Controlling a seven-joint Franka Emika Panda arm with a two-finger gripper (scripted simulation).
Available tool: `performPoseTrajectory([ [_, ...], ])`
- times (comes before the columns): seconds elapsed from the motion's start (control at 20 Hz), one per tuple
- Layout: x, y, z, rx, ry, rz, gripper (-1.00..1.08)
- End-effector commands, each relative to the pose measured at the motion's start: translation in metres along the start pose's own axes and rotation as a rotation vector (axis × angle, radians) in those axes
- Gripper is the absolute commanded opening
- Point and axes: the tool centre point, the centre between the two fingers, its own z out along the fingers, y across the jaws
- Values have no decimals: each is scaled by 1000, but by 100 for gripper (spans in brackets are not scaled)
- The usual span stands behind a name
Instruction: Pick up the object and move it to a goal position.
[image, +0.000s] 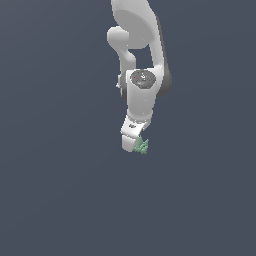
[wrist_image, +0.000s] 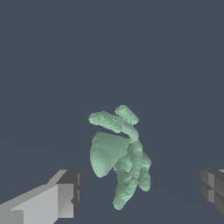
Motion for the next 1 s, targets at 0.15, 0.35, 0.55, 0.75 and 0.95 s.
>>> performPoseTrajectory([
  [0.15, 2, -5, 4, 3, 0, -139, 100],
  [0.35, 3, -7, 6, 4, 0, -210, 100],
  [0.55, 3, -9, 7, 5, 1, -257, 100],
  [0.75, 4, -10, 7, 6, 1, -281, 100],
  [0.95, 4, -10, 8, 6, 1, -279, 100],
])
